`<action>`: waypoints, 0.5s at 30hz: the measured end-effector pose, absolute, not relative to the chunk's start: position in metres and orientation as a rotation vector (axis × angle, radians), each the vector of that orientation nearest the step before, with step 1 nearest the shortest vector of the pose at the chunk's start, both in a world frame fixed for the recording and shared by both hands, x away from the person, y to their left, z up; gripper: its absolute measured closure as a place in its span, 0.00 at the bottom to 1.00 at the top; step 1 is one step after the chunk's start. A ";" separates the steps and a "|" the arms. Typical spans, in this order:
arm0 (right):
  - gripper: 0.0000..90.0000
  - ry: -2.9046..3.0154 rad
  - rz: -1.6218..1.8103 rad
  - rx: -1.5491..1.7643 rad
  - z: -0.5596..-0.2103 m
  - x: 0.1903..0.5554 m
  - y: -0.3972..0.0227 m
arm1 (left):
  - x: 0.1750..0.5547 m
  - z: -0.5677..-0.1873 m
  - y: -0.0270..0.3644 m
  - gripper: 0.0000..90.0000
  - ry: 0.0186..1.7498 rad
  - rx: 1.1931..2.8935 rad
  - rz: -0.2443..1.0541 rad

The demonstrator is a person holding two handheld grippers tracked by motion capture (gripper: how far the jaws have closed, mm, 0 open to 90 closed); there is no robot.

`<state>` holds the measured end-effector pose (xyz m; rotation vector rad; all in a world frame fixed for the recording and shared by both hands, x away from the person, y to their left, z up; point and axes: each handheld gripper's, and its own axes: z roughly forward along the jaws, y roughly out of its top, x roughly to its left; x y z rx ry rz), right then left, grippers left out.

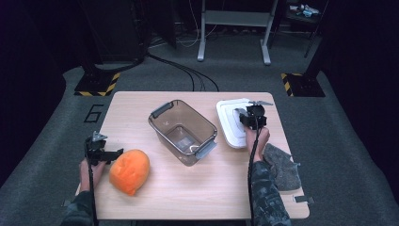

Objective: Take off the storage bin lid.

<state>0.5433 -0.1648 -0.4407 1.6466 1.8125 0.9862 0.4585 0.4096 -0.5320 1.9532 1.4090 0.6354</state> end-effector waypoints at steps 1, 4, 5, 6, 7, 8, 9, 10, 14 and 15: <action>0.74 1.811 0.988 1.647 -0.442 0.544 -0.164 | 0.459 -0.532 0.410 0.00 1.409 1.953 0.633; 0.74 1.808 0.983 1.643 -0.445 0.545 -0.163 | 0.458 -0.532 0.410 0.00 1.409 1.953 0.635; 0.74 1.810 0.978 1.649 -0.445 0.545 -0.163 | 0.458 -0.532 0.410 0.00 1.409 1.953 0.635; 0.74 1.810 0.986 1.650 -0.447 0.546 -0.163 | 0.458 -0.532 0.410 0.00 1.409 1.953 0.636; 0.74 1.802 0.987 1.662 -0.448 0.547 -0.162 | 0.458 -0.532 0.410 0.00 1.409 1.953 0.637; 0.74 1.807 0.979 1.662 -0.449 0.547 -0.161 | 0.458 -0.532 0.409 0.00 1.409 1.953 0.635; 0.74 1.802 0.983 1.665 -0.450 0.548 -0.161 | 0.458 -0.532 0.409 0.00 1.409 1.953 0.636; 0.74 1.805 0.976 1.666 -0.451 0.549 -0.160 | 0.458 -0.532 0.409 0.00 1.409 1.952 0.636; 0.74 1.794 0.973 1.692 -0.456 0.552 -0.159 | 0.458 -0.532 0.409 0.00 1.408 1.953 0.638; 0.74 1.789 0.980 1.700 -0.458 0.553 -0.159 | 0.458 -0.532 0.410 0.00 1.408 1.955 0.637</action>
